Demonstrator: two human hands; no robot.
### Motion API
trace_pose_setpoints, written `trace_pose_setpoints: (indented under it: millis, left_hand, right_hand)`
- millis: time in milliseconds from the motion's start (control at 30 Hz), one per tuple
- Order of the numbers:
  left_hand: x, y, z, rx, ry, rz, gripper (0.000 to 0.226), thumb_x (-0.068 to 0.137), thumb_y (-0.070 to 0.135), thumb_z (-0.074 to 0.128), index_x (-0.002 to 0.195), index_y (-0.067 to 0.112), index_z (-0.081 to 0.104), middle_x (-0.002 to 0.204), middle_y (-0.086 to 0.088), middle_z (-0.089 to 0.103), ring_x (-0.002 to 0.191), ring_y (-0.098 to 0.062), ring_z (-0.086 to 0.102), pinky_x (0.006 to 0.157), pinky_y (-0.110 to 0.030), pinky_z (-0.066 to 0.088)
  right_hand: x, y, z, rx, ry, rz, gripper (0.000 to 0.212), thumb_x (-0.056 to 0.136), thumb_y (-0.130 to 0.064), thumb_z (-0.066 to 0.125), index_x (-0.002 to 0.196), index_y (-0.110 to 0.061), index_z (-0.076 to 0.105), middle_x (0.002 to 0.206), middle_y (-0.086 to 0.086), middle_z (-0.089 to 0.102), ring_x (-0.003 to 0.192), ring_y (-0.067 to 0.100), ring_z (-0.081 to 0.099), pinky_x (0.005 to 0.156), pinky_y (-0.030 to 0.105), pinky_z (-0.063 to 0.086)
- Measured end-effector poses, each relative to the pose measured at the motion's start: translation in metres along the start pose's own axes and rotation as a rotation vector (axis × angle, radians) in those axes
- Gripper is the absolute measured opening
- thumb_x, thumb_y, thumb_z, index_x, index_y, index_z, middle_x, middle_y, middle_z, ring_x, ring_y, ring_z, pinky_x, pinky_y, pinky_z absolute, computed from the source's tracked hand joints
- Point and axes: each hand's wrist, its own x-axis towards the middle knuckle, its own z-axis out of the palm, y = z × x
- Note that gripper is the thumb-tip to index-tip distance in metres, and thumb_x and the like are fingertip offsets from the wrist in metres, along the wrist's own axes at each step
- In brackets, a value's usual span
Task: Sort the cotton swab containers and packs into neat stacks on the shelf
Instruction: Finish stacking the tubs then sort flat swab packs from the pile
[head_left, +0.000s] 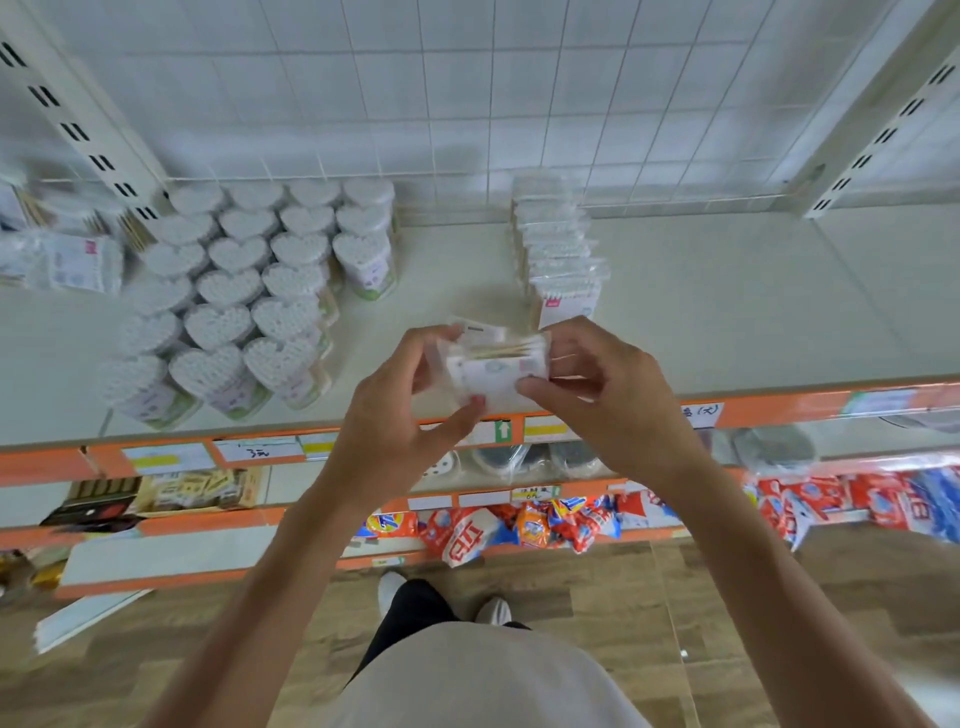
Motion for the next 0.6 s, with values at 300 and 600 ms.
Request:
trace_pose_setpoints:
  millis: [300, 600]
  left_hand:
    - [0.019, -0.002, 0.011, 0.319, -0.078, 0.205, 0.027, 0.079, 0.009, 0.080, 0.103, 0.011, 0.067, 0.091, 0.005, 0.064, 0.075, -0.012, 0.059, 0.068, -0.017, 0.047]
    - [0.037, -0.004, 0.020, 0.314, -0.207, 0.150, 0.055, 0.081, 0.014, 0.082, 0.132, 0.015, 0.060, 0.108, 0.001, 0.064, 0.089, -0.014, 0.067, 0.082, -0.031, 0.058]
  right_hand:
    - [-0.016, 0.010, 0.002, -0.281, 0.023, -0.081, 0.056, 0.088, -0.028, 0.076, 0.137, -0.029, 0.050, 0.124, -0.010, 0.064, 0.111, 0.005, 0.061, 0.096, 0.028, 0.053]
    - [-0.009, 0.025, -0.004, -0.351, 0.061, -0.136, 0.033, 0.093, -0.029, 0.071, 0.124, -0.023, 0.060, 0.107, -0.001, 0.073, 0.092, 0.014, 0.070, 0.083, 0.027, 0.057]
